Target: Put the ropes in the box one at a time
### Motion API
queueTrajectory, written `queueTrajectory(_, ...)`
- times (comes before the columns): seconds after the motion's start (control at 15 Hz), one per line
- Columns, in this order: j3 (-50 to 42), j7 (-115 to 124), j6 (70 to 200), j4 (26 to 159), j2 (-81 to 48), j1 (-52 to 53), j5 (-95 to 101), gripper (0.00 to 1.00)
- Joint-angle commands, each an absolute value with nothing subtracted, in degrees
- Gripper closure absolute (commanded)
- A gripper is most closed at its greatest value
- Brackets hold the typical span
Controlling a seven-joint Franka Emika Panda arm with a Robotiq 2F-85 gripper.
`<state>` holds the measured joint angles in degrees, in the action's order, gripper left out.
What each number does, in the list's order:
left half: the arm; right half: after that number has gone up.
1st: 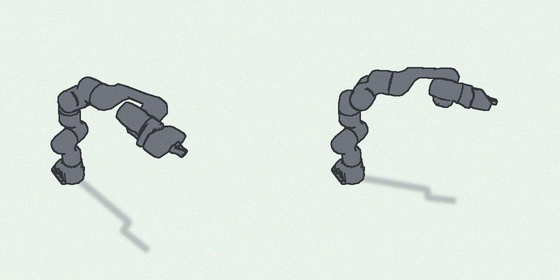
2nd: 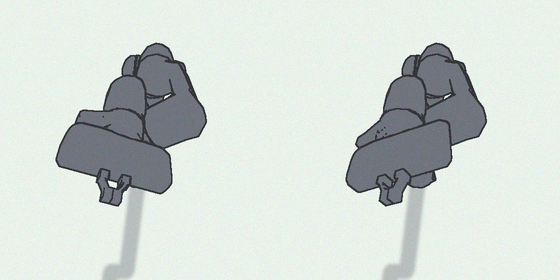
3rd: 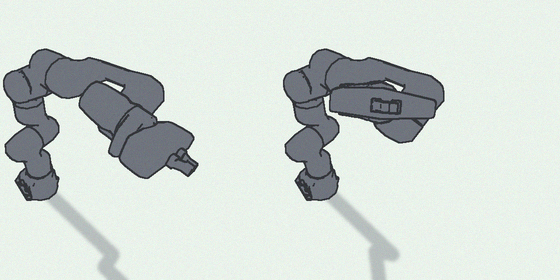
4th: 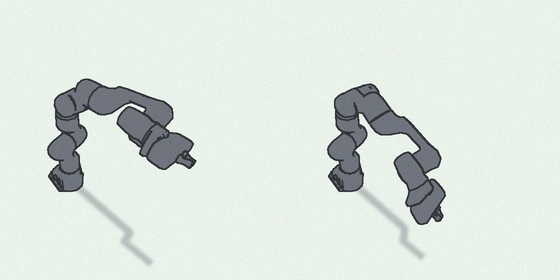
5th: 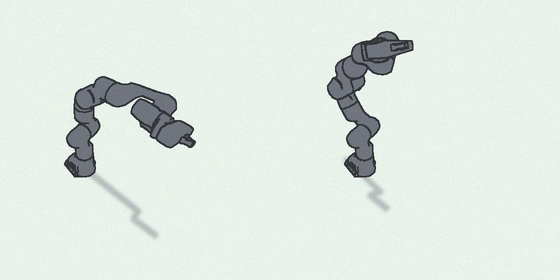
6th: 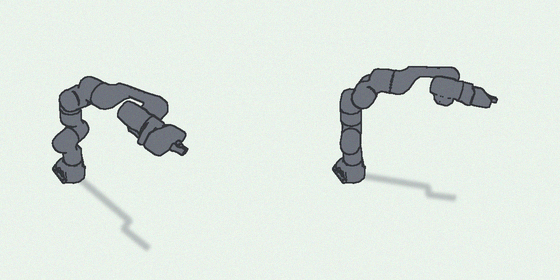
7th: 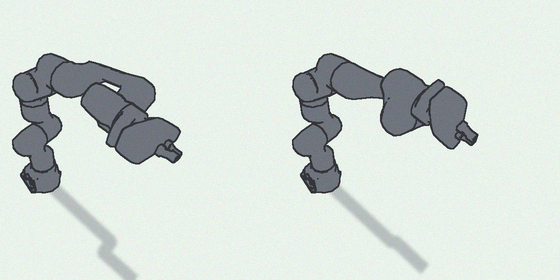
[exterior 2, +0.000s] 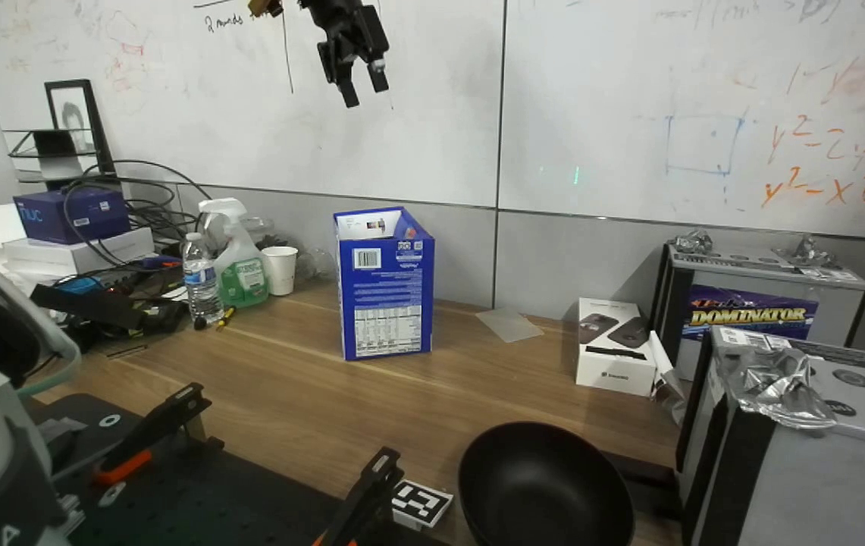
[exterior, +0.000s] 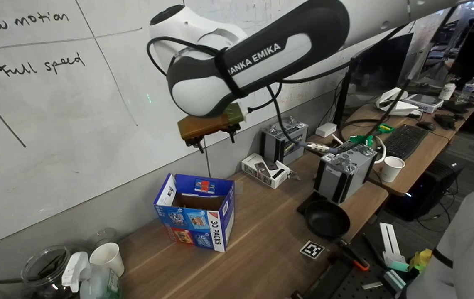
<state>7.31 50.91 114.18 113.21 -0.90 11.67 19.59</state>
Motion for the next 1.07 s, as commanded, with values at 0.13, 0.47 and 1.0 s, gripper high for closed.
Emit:
queueTrajectory(0.13,5.8,27.4,113.6,130.7,17.4,7.9,9.5,0.00)
queueTrajectory(0.47,5.5,18.7,110.9,141.5,33.1,5.8,9.2,0.00)
queueTrajectory(1.0,-1.0,9.9,101.5,150.4,54.2,1.9,4.7,0.00)
